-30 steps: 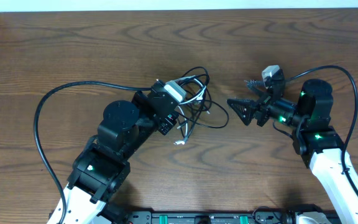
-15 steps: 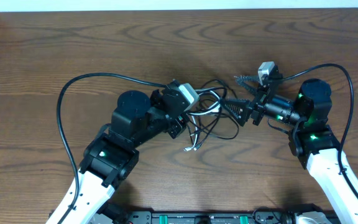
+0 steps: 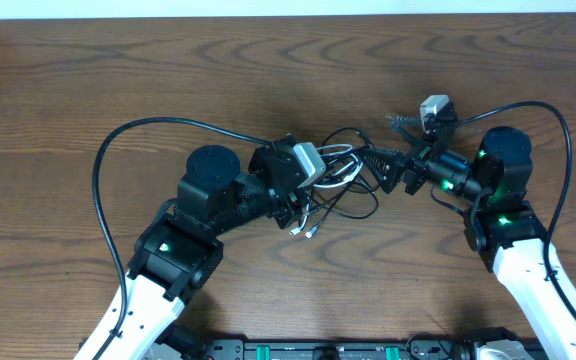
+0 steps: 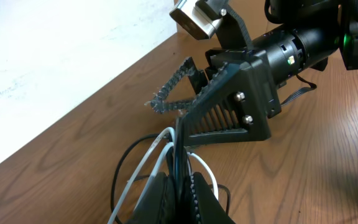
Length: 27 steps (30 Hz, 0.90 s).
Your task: Untangle cables
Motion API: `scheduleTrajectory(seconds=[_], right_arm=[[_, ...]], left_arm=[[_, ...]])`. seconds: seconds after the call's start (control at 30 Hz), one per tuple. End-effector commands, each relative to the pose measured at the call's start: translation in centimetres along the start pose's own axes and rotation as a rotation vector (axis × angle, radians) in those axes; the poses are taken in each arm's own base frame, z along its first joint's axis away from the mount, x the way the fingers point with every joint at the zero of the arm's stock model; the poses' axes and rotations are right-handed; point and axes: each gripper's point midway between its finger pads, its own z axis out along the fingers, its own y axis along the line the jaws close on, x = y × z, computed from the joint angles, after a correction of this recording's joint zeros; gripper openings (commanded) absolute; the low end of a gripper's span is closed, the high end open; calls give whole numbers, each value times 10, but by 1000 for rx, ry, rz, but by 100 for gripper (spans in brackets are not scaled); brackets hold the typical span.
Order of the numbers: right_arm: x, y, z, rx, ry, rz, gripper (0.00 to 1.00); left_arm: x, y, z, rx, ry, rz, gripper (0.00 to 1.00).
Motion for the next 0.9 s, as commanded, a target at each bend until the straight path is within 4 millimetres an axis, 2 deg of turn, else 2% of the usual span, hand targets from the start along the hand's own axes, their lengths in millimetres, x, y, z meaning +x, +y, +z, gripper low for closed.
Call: scheduleTrajectory(seconds=[0.0, 0.13, 0.43, 0.63, 0.87], right_arm=[[3, -11, 1, 59, 6, 25, 99], [10, -9, 2, 51, 34, 45, 99], [25, 14, 14, -8, 88, 12, 99], [50, -6, 22, 112, 162, 61, 99], [95, -42, 24, 259, 295, 151, 98]], left_arm=[[-15, -6, -4, 31, -44, 14, 7], [-17, -6, -4, 29, -50, 17, 7], [-25, -11, -5, 62, -85, 35, 7], [-35, -24, -4, 117, -125, 51, 8], [-40, -18, -5, 84, -142, 64, 7]])
